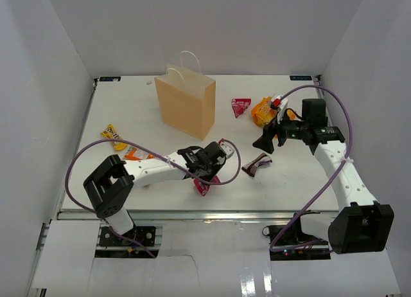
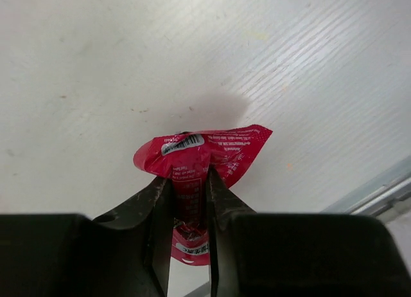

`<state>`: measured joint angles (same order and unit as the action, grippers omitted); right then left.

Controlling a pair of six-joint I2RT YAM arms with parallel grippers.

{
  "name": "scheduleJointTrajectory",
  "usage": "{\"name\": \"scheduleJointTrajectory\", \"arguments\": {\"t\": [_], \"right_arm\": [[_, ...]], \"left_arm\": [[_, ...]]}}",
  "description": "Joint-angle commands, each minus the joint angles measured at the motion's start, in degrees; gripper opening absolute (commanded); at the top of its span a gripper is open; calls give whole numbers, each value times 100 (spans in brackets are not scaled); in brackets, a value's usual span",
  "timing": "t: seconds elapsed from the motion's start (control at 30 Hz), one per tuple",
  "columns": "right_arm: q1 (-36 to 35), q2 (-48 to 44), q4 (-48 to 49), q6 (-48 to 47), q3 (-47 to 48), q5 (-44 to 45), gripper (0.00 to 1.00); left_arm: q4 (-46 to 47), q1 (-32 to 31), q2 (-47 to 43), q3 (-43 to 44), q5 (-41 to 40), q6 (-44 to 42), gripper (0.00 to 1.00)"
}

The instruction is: Place the snacks into the paper bag

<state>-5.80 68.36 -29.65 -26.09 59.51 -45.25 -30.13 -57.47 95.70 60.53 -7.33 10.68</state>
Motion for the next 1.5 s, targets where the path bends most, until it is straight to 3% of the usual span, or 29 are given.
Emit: {"name": "scheduleJointTrajectory", "arguments": {"t": [0.0,0.07,0.23,0.37,0.47,0.57,0.8,1.07,1.13,1.23,1.27,1.37,1.47], "right_arm": [[35,-173,-120,-265,-158,122,97],[35,-191,-155,-309,-255,218,97],[53,-244,-173,-353,-589,271,97],[53,-235,-147,-371,-695,272,97],[62,-183,-138,-371,-703,254,97],[62,-182,-129,-362,-695,236,97],[62,-209,-120,-362,-756,263,97],[62,-218,-138,-362,-809,263,97],[62,-191,-164,-362,-783,237,97],[62,-77,-313,-441,-730,167,97],[62,-33,-357,-537,-704,140,97],[53,116,-769,-1280,-520,-88,98],[53,265,-1647,-2580,-222,-571,98]], "left_arm": [[7,25,-868,537,-435,251,21],[-115,113,-1018,1186,-629,189,21],[-353,1105,-738,3145,-340,-127,21],[-537,1896,-36,5330,266,-320,21],[-520,2475,527,6178,311,-478,21],[-276,2810,809,6304,391,-523,21],[139,2935,1029,6269,417,-777,21],[341,2961,793,5471,294,-918,25],[367,2961,731,5312,250,-927,31],[420,2961,634,5135,162,-927,54],[429,2970,617,5118,162,-910,67],[447,2961,581,5161,162,-848,85],[447,2970,581,5346,241,-769,89]]}}
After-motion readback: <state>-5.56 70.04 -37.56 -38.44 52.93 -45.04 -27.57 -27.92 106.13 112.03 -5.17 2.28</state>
